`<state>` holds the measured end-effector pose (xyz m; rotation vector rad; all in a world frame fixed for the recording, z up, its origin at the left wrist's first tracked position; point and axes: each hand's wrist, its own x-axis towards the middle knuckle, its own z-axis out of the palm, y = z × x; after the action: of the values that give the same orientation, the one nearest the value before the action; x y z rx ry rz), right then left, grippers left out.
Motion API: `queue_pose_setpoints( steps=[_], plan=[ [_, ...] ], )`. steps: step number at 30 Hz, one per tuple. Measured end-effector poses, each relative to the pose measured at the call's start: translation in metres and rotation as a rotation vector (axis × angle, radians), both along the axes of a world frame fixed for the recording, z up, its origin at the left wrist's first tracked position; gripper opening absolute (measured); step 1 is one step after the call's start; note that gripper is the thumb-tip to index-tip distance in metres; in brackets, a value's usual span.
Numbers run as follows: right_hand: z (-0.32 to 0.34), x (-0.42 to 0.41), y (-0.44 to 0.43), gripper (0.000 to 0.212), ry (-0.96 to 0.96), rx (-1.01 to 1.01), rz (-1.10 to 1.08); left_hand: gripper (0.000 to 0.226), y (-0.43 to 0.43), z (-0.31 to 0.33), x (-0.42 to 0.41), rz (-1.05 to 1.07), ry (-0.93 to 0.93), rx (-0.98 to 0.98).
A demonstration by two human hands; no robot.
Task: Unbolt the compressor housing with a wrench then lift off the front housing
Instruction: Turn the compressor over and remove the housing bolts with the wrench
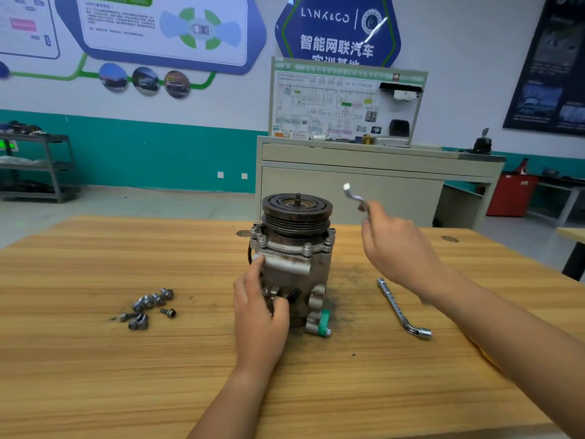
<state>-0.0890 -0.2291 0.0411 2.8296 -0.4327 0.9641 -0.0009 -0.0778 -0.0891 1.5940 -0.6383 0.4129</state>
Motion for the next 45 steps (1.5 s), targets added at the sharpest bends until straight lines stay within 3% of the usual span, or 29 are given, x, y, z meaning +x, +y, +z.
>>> queue_pose_setpoints(
  steps=[3, 5, 15, 20, 23, 26, 28, 30, 32, 35, 41, 43, 45],
  plan=[
    [0.001, -0.013, 0.016, 0.025, 0.304, -0.141, -0.142, 0.077, 0.001, -0.001, 0.001, -0.004, 0.002, 0.004],
    [0.004, -0.016, 0.029, 0.028, 0.388, -0.244, -0.18, 0.077, 0.001, 0.0, 0.001, -0.01, 0.007, 0.014],
    [0.037, -0.004, 0.027, 0.022, 0.699, -0.601, -0.111, 0.08, 0.003, -0.002, 0.001, -0.014, -0.012, 0.023],
    [0.045, 0.015, -0.006, 0.035, 0.692, -0.697, -0.13, 0.08, 0.001, -0.002, 0.002, -0.011, -0.01, 0.029],
    [0.032, 0.043, -0.017, 0.033, 0.566, -0.567, -0.101, 0.079, 0.002, -0.003, 0.002, -0.015, -0.015, 0.035],
    [0.006, 0.055, -0.026, 0.028, 0.257, -0.282, -0.022, 0.08, 0.002, -0.003, 0.003, -0.024, -0.007, 0.03],
    [-0.01, 0.05, -0.031, 0.03, -0.109, 0.156, 0.044, 0.081, 0.001, -0.003, 0.003, -0.014, -0.013, 0.02],
    [-0.013, 0.042, -0.029, 0.025, -0.461, 0.775, 0.123, 0.08, 0.001, -0.002, 0.003, -0.006, -0.019, 0.008],
    [-0.015, 0.029, -0.02, 0.017, -0.547, 1.141, 0.218, 0.079, 0.0, -0.001, 0.002, -0.01, -0.008, 0.01],
    [-0.024, 0.021, -0.002, 0.013, -0.347, 1.095, 0.336, 0.078, 0.002, 0.0, 0.001, -0.018, -0.008, 0.0],
    [-0.018, 0.025, 0.016, 0.01, -0.05, 0.582, 0.265, 0.078, 0.002, 0.001, -0.001, -0.021, 0.007, -0.008],
    [-0.009, 0.023, 0.019, 0.01, -0.097, 0.659, 0.258, 0.079, 0.002, 0.0, -0.001, -0.023, 0.01, -0.008],
    [0.008, 0.02, 0.02, 0.011, -0.277, 0.929, 0.274, 0.08, 0.003, -0.001, -0.001, -0.028, 0.0, -0.009]
  ],
)
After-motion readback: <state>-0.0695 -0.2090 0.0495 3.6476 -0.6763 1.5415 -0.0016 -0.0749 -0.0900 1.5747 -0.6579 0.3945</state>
